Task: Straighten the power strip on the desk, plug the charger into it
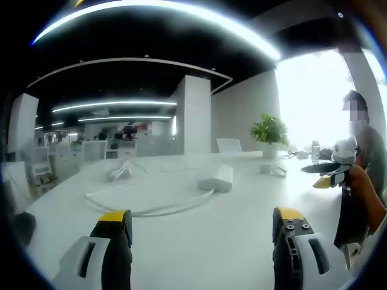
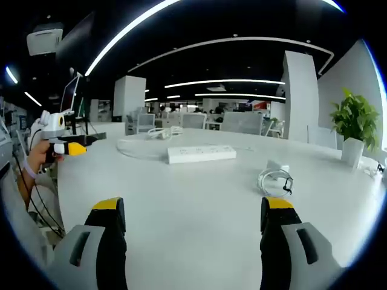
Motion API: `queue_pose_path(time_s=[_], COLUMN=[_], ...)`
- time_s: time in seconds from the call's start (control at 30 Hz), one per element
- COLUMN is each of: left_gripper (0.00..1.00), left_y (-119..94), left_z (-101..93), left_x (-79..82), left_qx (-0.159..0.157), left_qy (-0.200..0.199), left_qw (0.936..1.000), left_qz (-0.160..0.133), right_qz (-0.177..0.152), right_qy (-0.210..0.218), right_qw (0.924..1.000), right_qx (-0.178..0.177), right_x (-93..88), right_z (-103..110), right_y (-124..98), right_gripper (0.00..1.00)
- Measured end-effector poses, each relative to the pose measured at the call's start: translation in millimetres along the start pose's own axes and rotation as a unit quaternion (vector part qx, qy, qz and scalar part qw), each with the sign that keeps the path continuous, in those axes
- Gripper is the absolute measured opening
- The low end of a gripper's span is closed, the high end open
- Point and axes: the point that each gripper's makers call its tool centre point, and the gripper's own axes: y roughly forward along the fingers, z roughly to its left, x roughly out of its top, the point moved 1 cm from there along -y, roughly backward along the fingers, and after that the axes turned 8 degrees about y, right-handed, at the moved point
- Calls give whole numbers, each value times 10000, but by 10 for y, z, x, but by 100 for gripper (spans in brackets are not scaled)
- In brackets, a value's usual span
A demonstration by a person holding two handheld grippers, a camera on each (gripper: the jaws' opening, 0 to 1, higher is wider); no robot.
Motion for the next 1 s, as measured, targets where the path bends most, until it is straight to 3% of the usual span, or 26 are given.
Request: queue_pose_path(time_s=[1.0], left_gripper=[99], left_y=[-15], left_z=[-35], left_x=[23], left_qx=[-3], left_qy=[55], left_qw=[10000], left_qz=[-31], right_qz=[69], right_qy=[25], right_qw=[9999], right_qx=[92], right_x=[-69], right_z=[89], right_y=[12], right_gripper=[92])
